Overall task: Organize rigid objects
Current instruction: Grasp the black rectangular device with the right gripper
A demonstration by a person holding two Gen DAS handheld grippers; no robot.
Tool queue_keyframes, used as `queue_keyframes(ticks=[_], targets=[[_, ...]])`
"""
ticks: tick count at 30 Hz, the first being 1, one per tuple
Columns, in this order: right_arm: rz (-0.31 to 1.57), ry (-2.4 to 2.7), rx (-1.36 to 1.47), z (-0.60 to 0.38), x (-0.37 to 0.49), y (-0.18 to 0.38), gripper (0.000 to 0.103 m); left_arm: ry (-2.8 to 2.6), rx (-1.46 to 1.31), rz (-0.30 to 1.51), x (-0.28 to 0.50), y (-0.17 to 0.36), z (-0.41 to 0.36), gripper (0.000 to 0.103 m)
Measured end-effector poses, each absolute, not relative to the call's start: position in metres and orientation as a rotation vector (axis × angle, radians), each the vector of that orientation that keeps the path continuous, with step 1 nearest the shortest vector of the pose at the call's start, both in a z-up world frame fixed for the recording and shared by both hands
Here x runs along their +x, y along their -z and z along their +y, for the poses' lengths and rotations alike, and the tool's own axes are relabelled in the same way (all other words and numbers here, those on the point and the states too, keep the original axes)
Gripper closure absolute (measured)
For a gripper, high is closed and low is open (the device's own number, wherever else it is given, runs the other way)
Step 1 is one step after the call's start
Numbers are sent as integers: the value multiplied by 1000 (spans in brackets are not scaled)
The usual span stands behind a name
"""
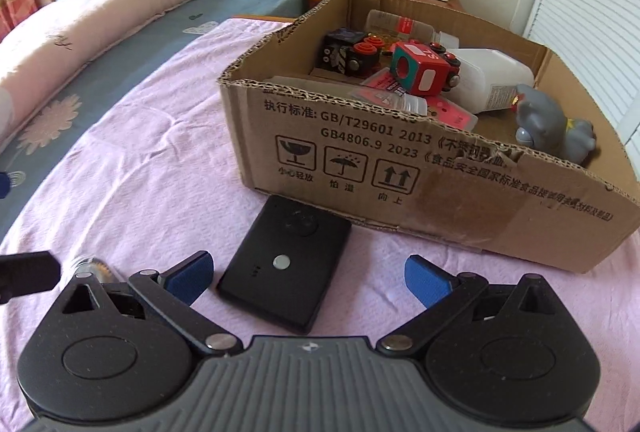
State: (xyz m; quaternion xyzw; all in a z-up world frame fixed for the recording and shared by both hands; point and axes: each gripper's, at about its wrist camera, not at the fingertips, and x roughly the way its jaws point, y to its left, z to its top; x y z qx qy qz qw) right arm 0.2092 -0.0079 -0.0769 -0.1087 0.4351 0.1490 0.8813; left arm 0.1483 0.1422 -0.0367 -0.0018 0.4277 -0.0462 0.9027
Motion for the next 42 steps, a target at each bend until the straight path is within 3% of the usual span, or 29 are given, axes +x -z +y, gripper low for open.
queue_keyframes(ticks=[23, 39, 42], targets=[[894, -285, -197, -86, 191, 75, 0, 164, 18, 1002, 152, 72, 98, 7], [870, -491, -283, -85, 191, 75, 0, 115, 29, 945, 160, 77, 78, 7], [854, -550, -304, -80, 193, 75, 4, 123, 32, 940, 159, 77, 79, 7]])
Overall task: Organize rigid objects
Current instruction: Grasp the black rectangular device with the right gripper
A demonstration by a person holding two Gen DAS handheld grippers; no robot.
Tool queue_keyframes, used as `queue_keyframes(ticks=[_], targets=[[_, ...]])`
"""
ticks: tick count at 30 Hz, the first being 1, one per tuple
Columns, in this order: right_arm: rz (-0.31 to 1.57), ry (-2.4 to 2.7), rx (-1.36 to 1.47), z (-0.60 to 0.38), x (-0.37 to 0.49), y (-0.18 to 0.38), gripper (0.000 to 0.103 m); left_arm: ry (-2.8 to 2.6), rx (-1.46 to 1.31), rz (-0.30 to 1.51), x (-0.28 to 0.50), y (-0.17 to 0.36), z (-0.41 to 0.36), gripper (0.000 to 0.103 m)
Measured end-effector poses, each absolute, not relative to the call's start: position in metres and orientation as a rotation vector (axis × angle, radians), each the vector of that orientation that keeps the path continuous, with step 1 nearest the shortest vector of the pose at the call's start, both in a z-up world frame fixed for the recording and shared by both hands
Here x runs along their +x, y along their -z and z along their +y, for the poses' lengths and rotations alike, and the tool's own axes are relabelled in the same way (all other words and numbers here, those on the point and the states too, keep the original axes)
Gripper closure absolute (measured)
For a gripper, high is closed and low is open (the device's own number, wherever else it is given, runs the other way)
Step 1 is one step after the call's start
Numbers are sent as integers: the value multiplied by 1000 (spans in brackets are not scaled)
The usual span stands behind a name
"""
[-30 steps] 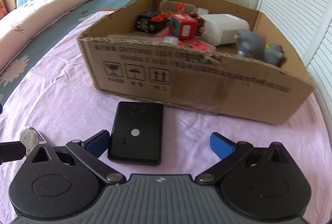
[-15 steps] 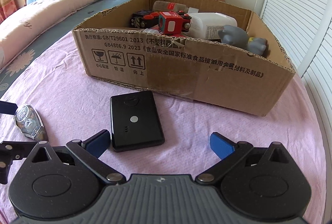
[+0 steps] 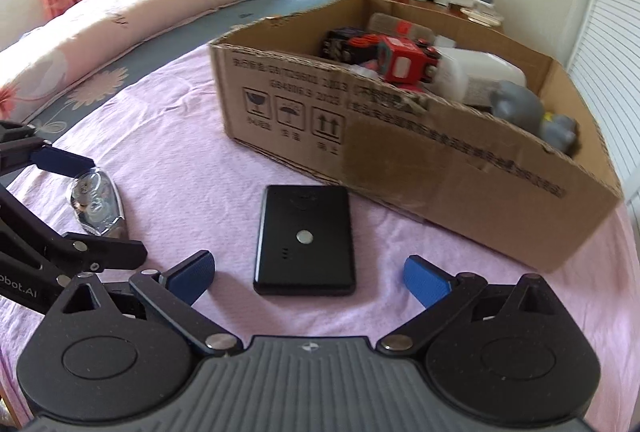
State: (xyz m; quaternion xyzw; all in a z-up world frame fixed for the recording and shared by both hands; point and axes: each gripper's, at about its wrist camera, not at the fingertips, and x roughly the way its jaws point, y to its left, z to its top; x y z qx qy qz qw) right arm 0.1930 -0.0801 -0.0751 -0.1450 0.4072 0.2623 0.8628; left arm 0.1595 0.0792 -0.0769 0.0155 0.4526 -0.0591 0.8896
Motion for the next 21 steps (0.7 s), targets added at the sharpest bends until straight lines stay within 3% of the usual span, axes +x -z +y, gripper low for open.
queue_keyframes(ticks=[8, 12, 21], targets=[[831, -576, -315, -67, 195, 67, 46, 130, 33, 932, 158, 77, 80, 7], [850, -520, -297, -72, 190, 65, 46, 167, 53, 912, 156, 77, 77, 11], [864, -453, -263, -91, 181, 65, 43, 165, 60, 924, 151, 77, 75, 9]])
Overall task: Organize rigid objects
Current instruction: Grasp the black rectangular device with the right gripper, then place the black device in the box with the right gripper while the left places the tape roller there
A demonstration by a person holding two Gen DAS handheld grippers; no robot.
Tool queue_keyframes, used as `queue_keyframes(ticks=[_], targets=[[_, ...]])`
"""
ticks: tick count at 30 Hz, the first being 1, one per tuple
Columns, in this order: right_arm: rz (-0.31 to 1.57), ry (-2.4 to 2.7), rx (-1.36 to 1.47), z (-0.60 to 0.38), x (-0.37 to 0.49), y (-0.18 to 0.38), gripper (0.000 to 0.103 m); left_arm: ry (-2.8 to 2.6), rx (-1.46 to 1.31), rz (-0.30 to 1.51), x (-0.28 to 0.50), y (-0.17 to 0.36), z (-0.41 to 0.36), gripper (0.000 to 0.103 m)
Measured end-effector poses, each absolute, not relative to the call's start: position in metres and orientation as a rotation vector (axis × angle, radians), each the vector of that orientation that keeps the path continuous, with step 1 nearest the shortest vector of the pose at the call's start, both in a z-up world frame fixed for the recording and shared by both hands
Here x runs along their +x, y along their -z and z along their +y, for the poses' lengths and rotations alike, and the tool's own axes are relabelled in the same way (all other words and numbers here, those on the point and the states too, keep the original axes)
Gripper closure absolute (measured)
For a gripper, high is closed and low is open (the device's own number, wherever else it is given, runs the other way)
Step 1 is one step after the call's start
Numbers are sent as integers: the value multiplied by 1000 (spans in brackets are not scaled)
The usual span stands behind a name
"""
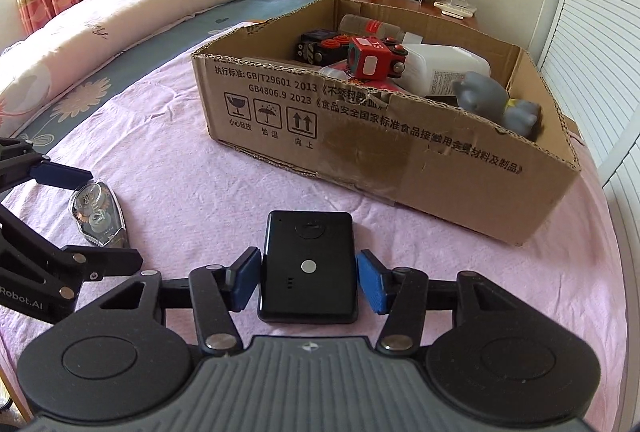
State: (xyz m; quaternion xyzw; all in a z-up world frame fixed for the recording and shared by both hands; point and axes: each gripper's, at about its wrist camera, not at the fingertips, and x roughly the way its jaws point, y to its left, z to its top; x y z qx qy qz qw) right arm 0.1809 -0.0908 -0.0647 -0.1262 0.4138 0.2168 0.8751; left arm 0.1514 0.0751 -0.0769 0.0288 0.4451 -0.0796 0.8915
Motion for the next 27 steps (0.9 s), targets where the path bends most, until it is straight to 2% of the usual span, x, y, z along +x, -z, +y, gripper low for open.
queue_keyframes(ticks=[5, 9, 12, 13, 27], targets=[[855, -457, -264, -88, 185, 67, 36, 175, 67, 924, 151, 77, 74, 9], [858, -469, -272, -87, 186, 66, 35, 229, 93, 934, 153, 77, 75, 9], [861, -474, -275, -86, 185, 65, 41, 257, 105, 935, 155, 76, 76, 10], [859, -473, -278, -85, 184, 65, 46, 262, 108, 934, 155, 75, 76, 13], [862, -469, -307, -90, 179, 52, 46, 317, 113, 960, 159, 63, 73, 13]])
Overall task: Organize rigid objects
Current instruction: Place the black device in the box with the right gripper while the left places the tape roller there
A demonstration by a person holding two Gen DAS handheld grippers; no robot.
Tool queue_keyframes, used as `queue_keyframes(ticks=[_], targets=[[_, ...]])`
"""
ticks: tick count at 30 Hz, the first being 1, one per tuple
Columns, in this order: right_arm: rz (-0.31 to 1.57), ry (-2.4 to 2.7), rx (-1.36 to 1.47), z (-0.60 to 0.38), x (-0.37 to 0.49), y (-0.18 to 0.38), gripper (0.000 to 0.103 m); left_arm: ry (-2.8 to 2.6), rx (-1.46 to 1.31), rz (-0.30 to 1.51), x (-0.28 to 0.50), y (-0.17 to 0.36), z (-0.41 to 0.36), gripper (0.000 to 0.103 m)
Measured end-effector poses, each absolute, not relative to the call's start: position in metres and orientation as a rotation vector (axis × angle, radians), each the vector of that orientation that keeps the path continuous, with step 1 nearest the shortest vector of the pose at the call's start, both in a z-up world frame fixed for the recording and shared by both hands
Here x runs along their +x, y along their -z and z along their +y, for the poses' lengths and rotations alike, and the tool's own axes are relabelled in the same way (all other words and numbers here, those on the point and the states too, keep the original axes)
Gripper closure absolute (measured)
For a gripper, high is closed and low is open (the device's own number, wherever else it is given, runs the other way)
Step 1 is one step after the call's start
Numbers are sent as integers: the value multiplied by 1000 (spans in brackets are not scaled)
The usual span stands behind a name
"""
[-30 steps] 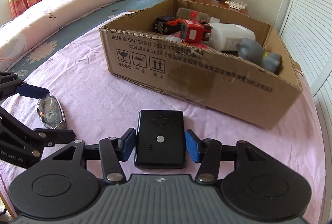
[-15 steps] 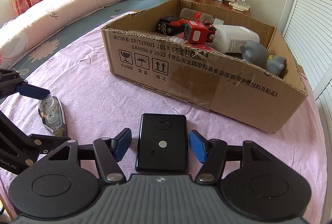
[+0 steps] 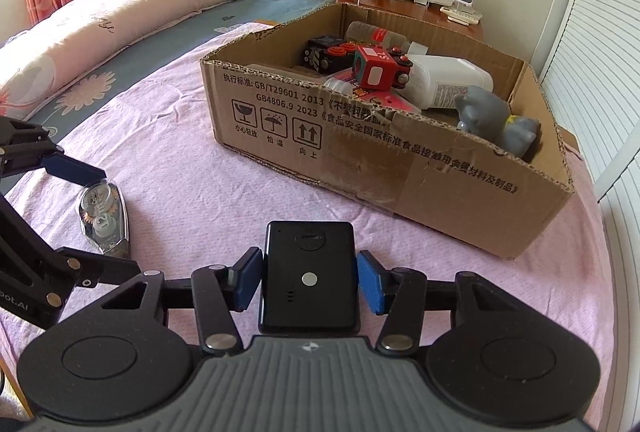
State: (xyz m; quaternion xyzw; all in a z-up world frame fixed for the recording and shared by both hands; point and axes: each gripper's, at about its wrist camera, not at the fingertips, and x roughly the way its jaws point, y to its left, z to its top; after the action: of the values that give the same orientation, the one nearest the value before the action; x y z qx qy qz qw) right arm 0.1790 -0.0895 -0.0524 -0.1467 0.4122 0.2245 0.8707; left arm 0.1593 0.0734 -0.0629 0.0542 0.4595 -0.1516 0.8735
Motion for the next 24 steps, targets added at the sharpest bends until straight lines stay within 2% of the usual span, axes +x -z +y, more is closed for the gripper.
queue_keyframes(ticks=[8, 15, 20, 24], targets=[[833, -466, -331, -96, 174, 36, 46, 338, 122, 940, 160, 47, 70, 13], [750, -473, -315, -107, 177, -1, 46, 341, 100, 916, 168, 29, 73, 13], [680, -480, -292, -109, 199, -30, 46, 346, 119, 870, 175, 11, 73, 13], [684, -471, -281, -104, 229, -33, 46, 343, 113, 847, 185, 0, 76, 13]])
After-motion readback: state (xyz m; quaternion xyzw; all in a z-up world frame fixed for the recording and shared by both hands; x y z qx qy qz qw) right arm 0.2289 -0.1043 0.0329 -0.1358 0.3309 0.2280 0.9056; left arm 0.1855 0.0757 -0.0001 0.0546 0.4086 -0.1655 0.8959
